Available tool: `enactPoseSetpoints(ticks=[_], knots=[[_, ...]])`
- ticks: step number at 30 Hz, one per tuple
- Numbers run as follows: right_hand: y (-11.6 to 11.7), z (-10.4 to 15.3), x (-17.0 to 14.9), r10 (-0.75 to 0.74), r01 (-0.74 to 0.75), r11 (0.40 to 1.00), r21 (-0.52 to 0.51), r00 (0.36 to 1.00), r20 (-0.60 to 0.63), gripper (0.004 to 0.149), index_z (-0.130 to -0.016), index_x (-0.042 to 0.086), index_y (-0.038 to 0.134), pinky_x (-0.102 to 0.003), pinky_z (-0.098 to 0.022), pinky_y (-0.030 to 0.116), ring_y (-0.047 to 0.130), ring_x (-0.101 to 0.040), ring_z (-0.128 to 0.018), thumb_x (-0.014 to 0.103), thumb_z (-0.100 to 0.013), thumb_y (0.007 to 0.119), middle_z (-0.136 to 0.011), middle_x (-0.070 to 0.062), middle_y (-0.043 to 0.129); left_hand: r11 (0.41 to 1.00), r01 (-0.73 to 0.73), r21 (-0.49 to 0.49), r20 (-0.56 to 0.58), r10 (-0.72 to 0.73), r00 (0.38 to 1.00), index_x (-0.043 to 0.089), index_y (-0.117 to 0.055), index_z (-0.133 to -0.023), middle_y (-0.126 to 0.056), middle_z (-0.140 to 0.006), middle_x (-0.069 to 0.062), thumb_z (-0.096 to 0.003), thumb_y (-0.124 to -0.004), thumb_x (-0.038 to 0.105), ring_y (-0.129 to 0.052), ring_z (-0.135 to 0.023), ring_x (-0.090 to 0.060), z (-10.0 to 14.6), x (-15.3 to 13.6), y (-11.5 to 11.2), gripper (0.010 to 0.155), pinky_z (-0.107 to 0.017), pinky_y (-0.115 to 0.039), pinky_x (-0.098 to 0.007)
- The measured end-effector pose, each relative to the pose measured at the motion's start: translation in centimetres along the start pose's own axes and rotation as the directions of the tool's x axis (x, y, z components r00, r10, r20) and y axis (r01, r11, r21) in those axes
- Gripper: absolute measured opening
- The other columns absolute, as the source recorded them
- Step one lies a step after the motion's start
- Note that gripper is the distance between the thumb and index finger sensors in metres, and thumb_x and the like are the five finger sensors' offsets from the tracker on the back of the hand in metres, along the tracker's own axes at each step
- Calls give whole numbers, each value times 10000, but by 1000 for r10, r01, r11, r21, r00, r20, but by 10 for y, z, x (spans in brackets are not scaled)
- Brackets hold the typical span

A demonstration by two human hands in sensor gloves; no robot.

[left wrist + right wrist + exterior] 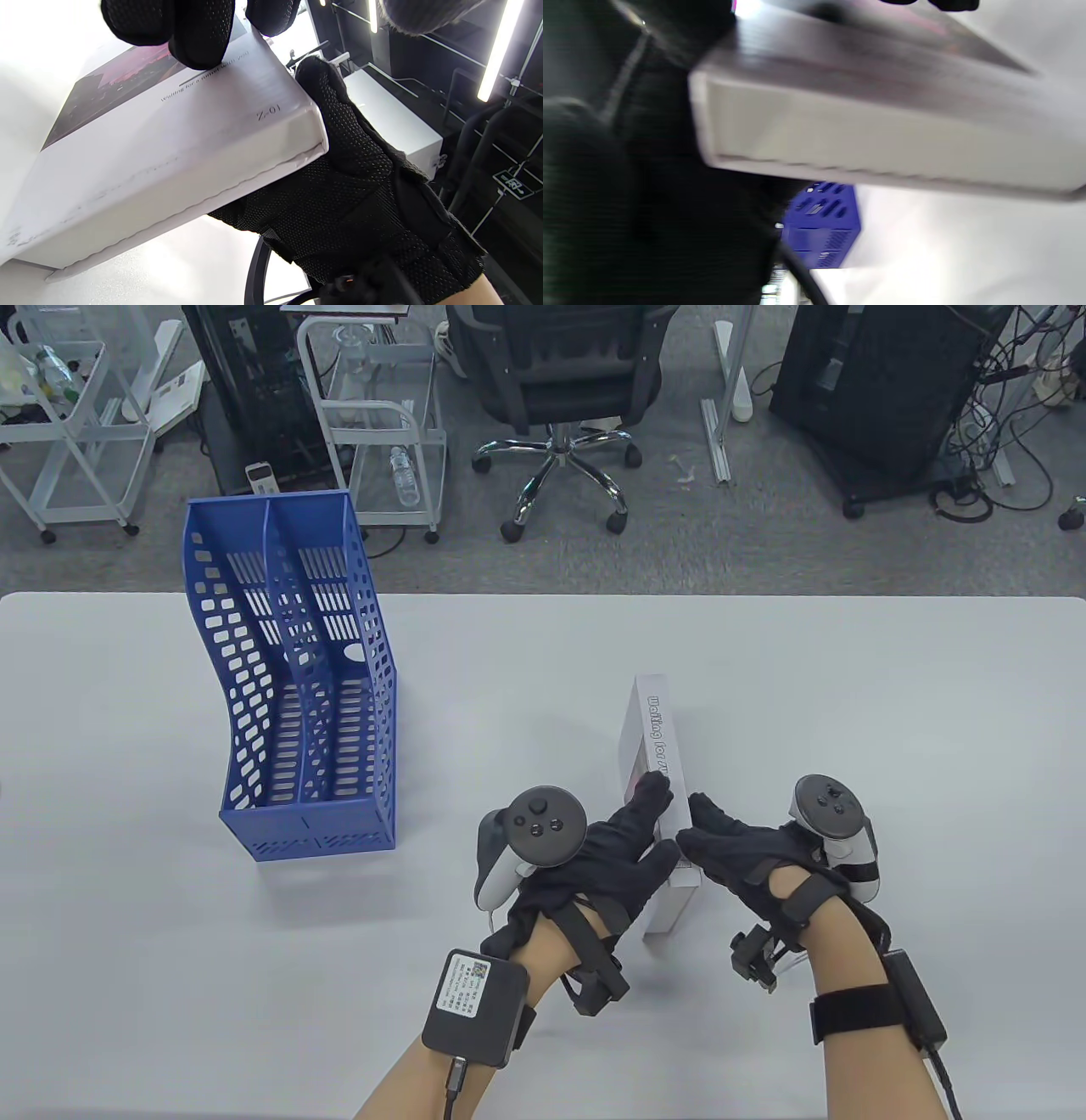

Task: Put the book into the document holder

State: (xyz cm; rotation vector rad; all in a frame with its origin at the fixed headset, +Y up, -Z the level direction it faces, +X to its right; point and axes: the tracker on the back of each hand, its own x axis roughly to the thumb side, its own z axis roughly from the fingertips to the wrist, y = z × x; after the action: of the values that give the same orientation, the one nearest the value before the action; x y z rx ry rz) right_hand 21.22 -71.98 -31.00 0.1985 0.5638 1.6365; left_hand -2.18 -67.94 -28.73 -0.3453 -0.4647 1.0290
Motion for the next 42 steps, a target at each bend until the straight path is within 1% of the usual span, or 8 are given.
enactPoseSetpoints(ticks=[3, 7, 12, 18, 22, 29, 33, 42], knots=[[1, -1, -2, 34, -34, 999, 5, 999, -8, 857, -948, -49, 349, -775, -561, 486, 502, -672, -880, 489, -452, 794, -995, -372, 405, 993, 77, 95, -102, -67, 992, 395, -229, -1066, -334, -1204, 110, -432, -632, 646, -633, -1021, -323, -5, 9, 19, 793, -692, -584, -540], [2, -2, -2, 16, -16, 1000, 17, 1000, -6, 853, -946, -52, 345, -775, -562, 485, 503, -670, -882, 483, -455, 793, -995, -372, 406, 978, 195, 72, -257, -171, 951, 372, -261, -1079, -301, -1201, 81, -437, -643, 646, -500, -1086, -325, -36, 25, 47, 796, -730, -508, -564], [1, -2, -1, 17, -16, 1000, 20, 1000, -4, 854, -945, -55, 351, -776, -561, 486, 511, -670, -881, 474, -449, 802, -993, -374, 413, 955, 277, 109, -369, -220, 903, 330, -470, -1073, -558, -1155, 38, -433, -677, 646, -702, -1011, -322, -89, 36, 64, 743, -673, -628, -540], [3, -2, 5, 75, -75, 997, 8, 997, 4, 848, -943, -59, 360, -775, -560, 490, 523, -672, -875, 467, -448, 804, -990, -376, 424, 906, 423, 17, -503, -357, 787, 346, -433, -1079, -463, -1171, 39, -424, -719, 644, -756, -966, -320, -141, 38, 61, 774, -613, -692, -499], [3, -3, 9, 113, -113, 994, 7, 994, 10, 841, -942, -60, 368, -773, -559, 496, 530, -679, -866, 463, -448, 804, -988, -376, 435, 860, 508, -51, -524, -455, 720, 393, -316, -1080, -276, -1187, 38, -422, -706, 654, -732, -983, -321, -155, 40, 57, 808, -608, -696, -490], [4, -4, 12, 124, -124, 992, 8, 992, 22, 823, -939, -62, 385, -768, -560, 507, 558, -659, -872, 444, -447, 807, -988, -369, 458, 876, 471, -105, -589, -437, 680, 364, -441, -1080, -507, -1153, 38, -446, -682, 608, -862, -866, -302, -173, 26, 55, 721, -542, -747, -469], [4, -5, 12, 124, -125, 992, 6, 992, 26, 817, -938, -62, 390, -766, -561, 510, 566, -656, -872, 439, -446, 808, -987, -367, 465, 861, 475, -181, -601, -479, 640, 388, -411, -1076, -474, -1132, 58, -461, -679, 585, -861, -829, -269, -178, 23, 52, 699, -526, -749, -434], [4, -4, 12, 111, -111, 994, 9, 994, 24, 818, -940, -59, 383, -766, -561, 509, 563, -649, -878, 440, -448, 804, -991, -363, 459, 926, 335, -174, -572, -372, 731, 373, -319, -1064, -369, -1127, 68, -421, -749, 612, -870, -755, -295, -182, 8, 58, 810, -392, -799, -346]])
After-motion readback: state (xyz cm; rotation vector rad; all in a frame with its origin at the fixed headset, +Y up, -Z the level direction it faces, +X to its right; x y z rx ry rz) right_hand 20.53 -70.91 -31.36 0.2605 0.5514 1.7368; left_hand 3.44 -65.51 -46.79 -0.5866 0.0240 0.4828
